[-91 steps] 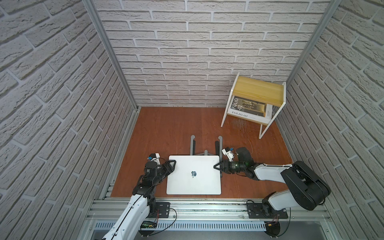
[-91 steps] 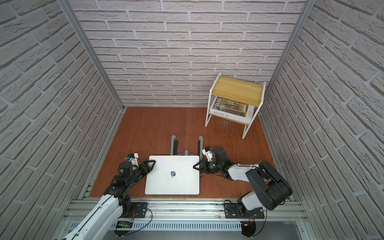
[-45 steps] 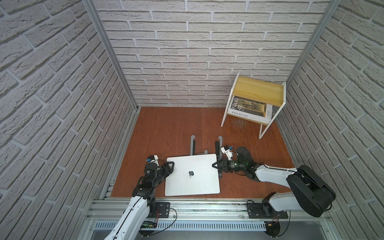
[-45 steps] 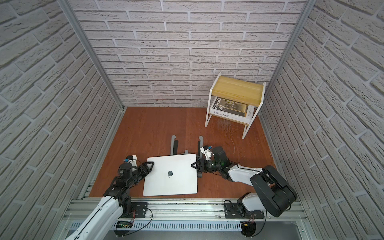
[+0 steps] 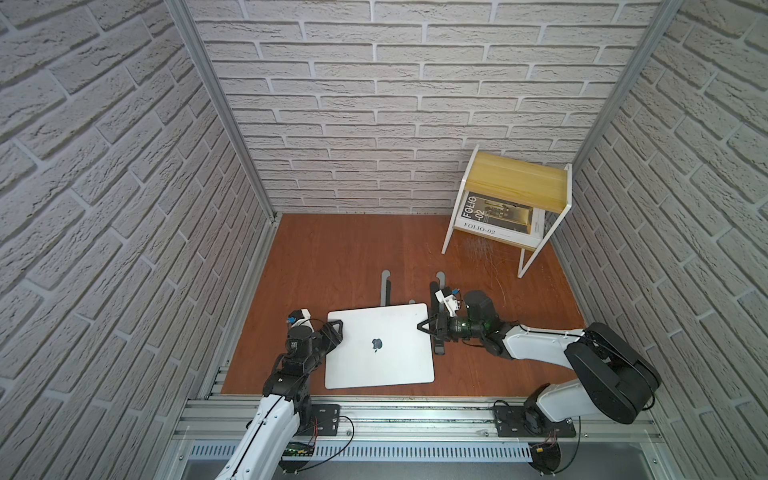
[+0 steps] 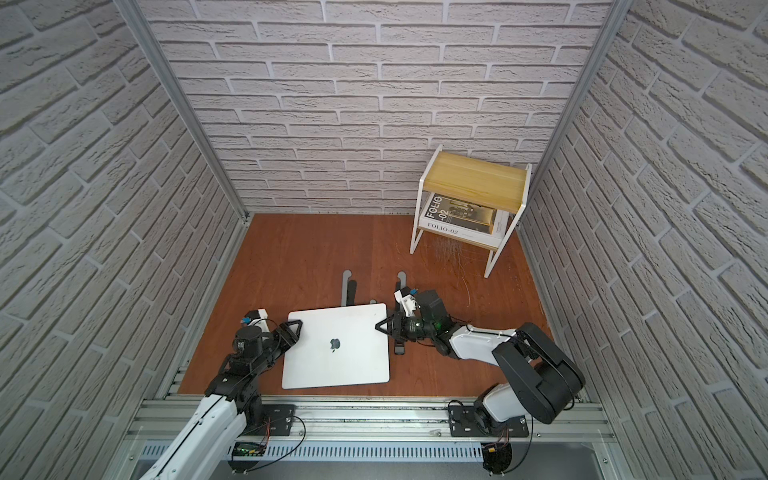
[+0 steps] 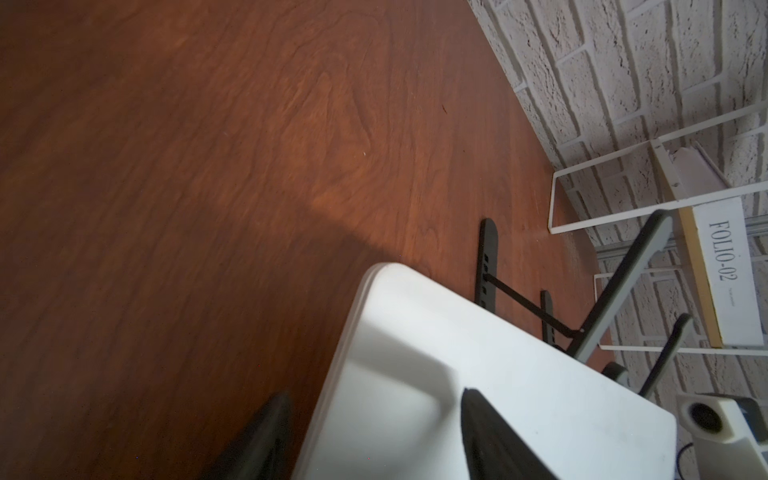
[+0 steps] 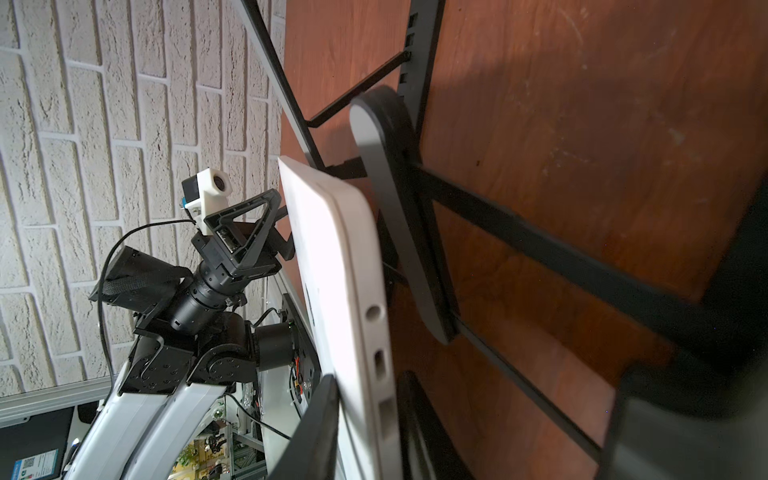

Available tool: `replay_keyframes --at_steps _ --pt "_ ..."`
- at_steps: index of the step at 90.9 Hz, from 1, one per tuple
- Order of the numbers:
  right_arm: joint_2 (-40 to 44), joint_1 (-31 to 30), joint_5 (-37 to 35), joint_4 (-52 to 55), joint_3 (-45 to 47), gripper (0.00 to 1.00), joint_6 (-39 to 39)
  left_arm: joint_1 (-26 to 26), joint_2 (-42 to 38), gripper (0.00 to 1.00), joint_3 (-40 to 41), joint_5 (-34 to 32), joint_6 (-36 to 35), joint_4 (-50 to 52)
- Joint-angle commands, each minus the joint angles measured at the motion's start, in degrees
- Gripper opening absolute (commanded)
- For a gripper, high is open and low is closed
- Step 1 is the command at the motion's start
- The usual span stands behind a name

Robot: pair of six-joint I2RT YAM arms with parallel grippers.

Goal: Close the laptop lid and set it aside
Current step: Pick up the laptop from the computer stand.

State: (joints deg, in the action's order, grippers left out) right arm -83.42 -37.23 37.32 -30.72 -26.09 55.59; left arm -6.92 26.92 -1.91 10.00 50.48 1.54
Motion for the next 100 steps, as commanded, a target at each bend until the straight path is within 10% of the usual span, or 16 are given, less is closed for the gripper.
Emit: replay_keyframes --at_steps 1,46,100 --pt "-0.4 -3.0 2.9 -8.9 -2.9 0.28 2.2 -0.9 -1.6 0.68 1.0 6.7 1.2 -1.9" --pt "-1.2 -4.7 4.3 -14.6 -4.4 0.09 6.6 -0.8 -1.8 0.66 -0.3 7.2 1.6 -2.7" --pt "7.4 -1.7 0.4 11.5 -12.5 0.03 -3.3 -1.3 11.8 0.68 -16.9 7.5 -3.6 -2.9"
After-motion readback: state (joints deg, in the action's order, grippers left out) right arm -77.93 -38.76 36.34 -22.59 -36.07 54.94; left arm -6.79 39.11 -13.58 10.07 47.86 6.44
